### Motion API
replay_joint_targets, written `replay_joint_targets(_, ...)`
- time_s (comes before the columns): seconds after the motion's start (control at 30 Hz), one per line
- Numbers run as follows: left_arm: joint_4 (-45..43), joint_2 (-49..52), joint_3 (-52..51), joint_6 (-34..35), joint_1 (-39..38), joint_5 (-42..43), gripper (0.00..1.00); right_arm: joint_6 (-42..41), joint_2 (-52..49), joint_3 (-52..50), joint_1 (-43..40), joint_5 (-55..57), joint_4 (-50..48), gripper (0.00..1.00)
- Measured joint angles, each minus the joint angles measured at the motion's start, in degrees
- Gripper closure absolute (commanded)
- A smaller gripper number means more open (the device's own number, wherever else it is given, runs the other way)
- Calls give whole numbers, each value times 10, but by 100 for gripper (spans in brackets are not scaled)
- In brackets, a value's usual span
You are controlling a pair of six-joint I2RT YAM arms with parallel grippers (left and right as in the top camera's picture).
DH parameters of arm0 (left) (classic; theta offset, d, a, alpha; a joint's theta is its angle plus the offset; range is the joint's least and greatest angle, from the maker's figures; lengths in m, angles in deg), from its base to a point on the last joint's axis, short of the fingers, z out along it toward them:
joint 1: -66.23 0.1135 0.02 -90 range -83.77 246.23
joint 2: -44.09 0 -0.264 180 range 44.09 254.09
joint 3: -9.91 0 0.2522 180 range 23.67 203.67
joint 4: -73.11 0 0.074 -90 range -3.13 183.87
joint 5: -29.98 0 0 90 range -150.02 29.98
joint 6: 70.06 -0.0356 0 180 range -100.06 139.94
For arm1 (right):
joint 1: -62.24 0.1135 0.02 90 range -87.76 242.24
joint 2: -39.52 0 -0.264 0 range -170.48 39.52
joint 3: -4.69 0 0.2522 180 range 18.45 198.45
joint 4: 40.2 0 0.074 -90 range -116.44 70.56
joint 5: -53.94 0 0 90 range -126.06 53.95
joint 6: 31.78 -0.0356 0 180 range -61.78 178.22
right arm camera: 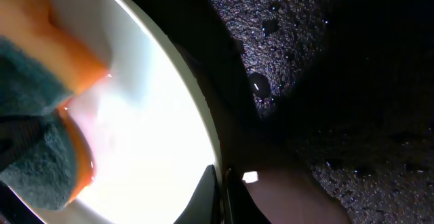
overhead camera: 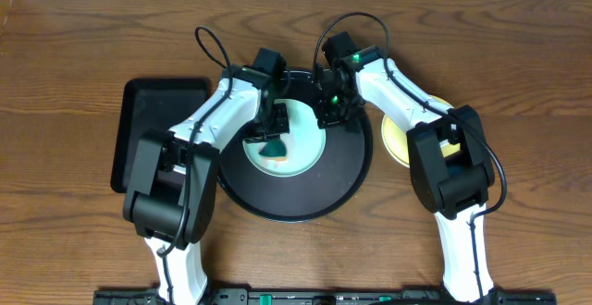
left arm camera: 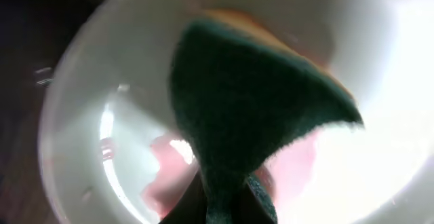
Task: Clean dirty plates on tray and stack at the side
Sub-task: 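Scrub the held green plate with the sponge in the left gripper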
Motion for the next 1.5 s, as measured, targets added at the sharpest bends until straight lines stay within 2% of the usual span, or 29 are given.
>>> replay_joint_targets(0.2,-11,0,-1,-93,10,107,93,0,0,0,0,0,0,99)
replay_joint_targets(0.33,-44,0,-2,-113,4,119,92,0,0,0,0,0,0,99)
replay_joint_targets(0.63,-42,0,1,-19,-3,-83,93,0,0,0,0,0,0,99)
replay_joint_targets(0.83,3,0,10,-1,-5,-145,93,0,0,0,0,-1,0,99)
replay_joint_targets(0.93,16,-4,13,-10,-4,-122,93,0,0,0,0,-1,0,99)
replay_joint_targets(1.03,22,-10,13,-37,0,-60,93,0,0,0,0,-1,0,99)
replay_joint_targets(1.13,16,-16,13,-75,4,46,93,0,0,0,0,-1,0,99)
replay_joint_targets(1.23,-5,-16,13,-91,2,88,93,0,0,0,0,-1,0,99)
replay_joint_targets(1.37,-33,-16,13,-78,2,70,93,0,0,0,0,-1,0,99)
replay_joint_targets(1.5,-39,-16,13,-50,2,-5,93,0,0,0,0,-1,0,99)
